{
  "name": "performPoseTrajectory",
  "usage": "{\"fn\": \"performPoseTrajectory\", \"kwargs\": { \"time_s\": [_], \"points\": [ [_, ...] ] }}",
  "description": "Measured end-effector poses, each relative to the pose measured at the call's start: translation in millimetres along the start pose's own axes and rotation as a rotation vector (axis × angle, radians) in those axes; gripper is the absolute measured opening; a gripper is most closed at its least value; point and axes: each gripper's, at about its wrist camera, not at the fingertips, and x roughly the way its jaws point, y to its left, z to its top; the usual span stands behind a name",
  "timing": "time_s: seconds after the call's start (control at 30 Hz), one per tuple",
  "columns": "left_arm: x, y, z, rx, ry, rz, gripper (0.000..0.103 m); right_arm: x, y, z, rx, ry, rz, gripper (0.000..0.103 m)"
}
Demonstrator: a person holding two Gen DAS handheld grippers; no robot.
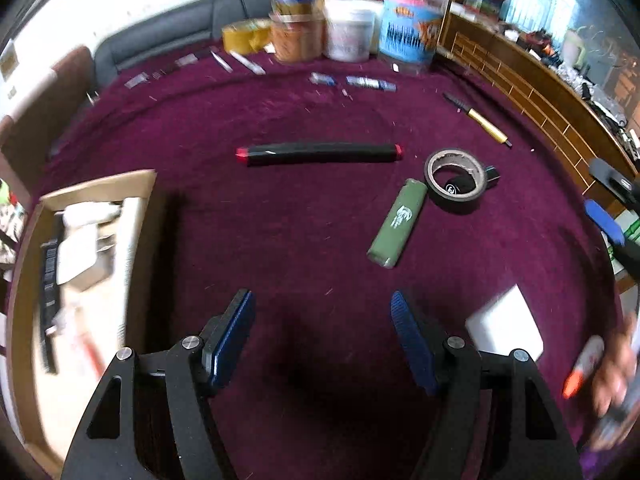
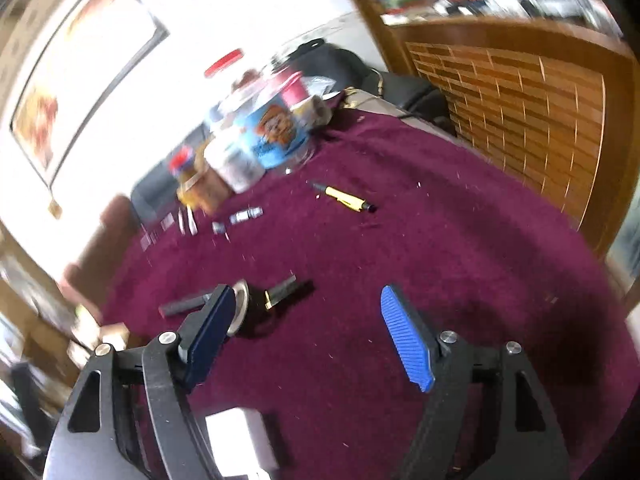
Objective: Organize rigid objects
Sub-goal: 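Grasp the green lighter with the left tool while the right tool grasps the white charger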
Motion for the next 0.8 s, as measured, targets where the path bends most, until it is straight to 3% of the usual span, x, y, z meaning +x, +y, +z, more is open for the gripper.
{"fn": "performPoseTrajectory", "kwargs": {
  "time_s": [0.13, 0.23, 0.37, 0.53, 0.6, 0.63, 0.67, 0.8],
  "points": [
    [21.1, -14.9, 22.1, 0.007, -0.003, -0.001, 0.064, 1.3, -4.0, -6.2, 0.039, -0.037, 0.056, 0.075],
    [34.9, -24.7, 34.8, 0.038, -0.025, 0.026, 0.066, -2.9, 0.5, -9.8, 0.022, -0.081, 0.047, 0.075],
    [51.1, -37.1, 42.5, 0.058, -0.009, 0.014, 0.066, 9.0, 1.7, -11.2, 0.02, -0.032, 0.062, 0.075],
    [52.7, -52.3, 37.6, 0.126, -0.092, 0.047, 0.065, 14.6, 0.5, -14.3, 0.021, 0.005, 0.077, 0.075],
    [51.9, -51.1, 37.7, 0.129, -0.085, 0.012, 0.052, 17.3, 1.9, -16.0, 0.012, 0.02, 0.075, 0.075],
    [50.5, -48.1, 37.7, 0.113, -0.078, -0.016, 0.038, 18.7, 2.5, -16.7, 0.008, 0.027, 0.076, 0.075],
    [48.1, -45.5, 37.4, 0.101, -0.082, 0.004, 0.018, 20.5, 3.8, -17.7, 0.001, 0.038, 0.076, 0.075],
    [39.5, -28.3, 34.9, 0.024, -0.058, -0.029, 0.016, 23.1, 7.7, -21.0, -0.028, 0.058, 0.068, 0.075]
  ]
}}
